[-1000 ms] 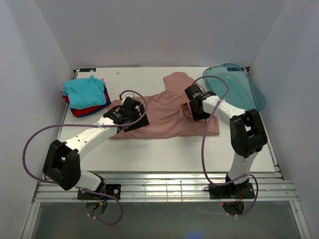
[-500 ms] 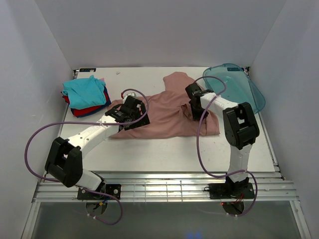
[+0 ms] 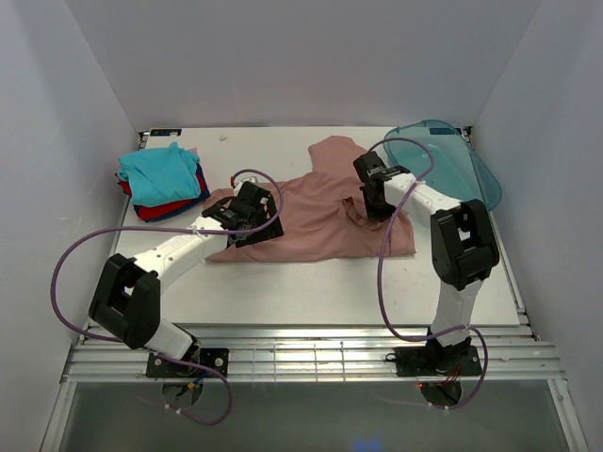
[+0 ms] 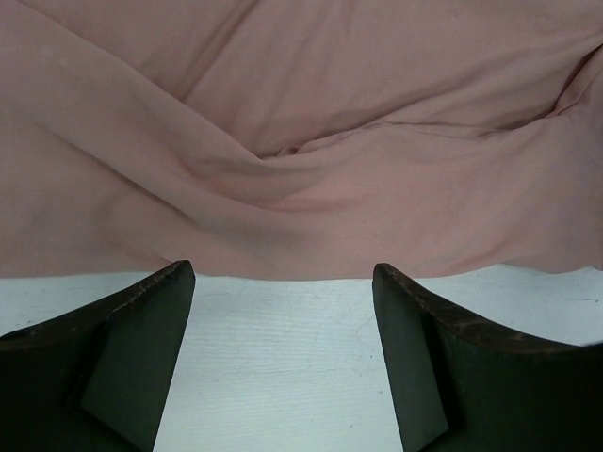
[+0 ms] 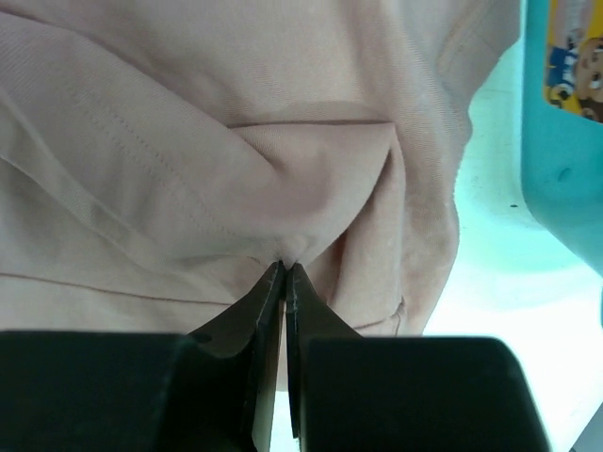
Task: Fold and stack the t-shirts
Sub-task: Fold the tshirt
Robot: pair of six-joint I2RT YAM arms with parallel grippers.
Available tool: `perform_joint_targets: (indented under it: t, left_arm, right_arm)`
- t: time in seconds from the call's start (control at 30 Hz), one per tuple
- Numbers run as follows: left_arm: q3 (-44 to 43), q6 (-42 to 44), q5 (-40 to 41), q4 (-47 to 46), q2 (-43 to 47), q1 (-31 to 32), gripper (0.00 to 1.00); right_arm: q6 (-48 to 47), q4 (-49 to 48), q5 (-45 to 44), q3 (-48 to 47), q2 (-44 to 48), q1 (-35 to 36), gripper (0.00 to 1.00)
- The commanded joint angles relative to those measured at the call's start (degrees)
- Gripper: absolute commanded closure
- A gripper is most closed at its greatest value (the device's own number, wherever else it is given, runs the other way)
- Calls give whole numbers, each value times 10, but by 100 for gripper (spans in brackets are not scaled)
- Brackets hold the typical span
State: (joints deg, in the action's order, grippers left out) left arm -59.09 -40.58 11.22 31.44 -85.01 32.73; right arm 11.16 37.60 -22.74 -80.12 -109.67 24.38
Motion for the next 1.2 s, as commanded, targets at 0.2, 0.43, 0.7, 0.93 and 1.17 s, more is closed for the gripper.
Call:
perform_joint_targets:
  t: [0.2,0.43,0.7,0.93,1.17]
  left_arm:
    - [3,0,-1,-10,26,-3,13]
    - [12,-4,-9,-12,20,-4,13]
    - [14,-6,-16,-27,4,-4,13]
    - [-10,-6,76,7,19,-4,11]
    - [-45,-54,204,143,14,-35,10]
  right_arm:
    - [-1,20,-24,-63,17,-7,92]
    - [-21,37,-33,-233,-103,-39,92]
    - [-52,3,-87,-381,-218,-61,86]
    - [-47,-100,-106,-224,-78,-63,51]
    - [-7,-47,29,-67,78,-59,51]
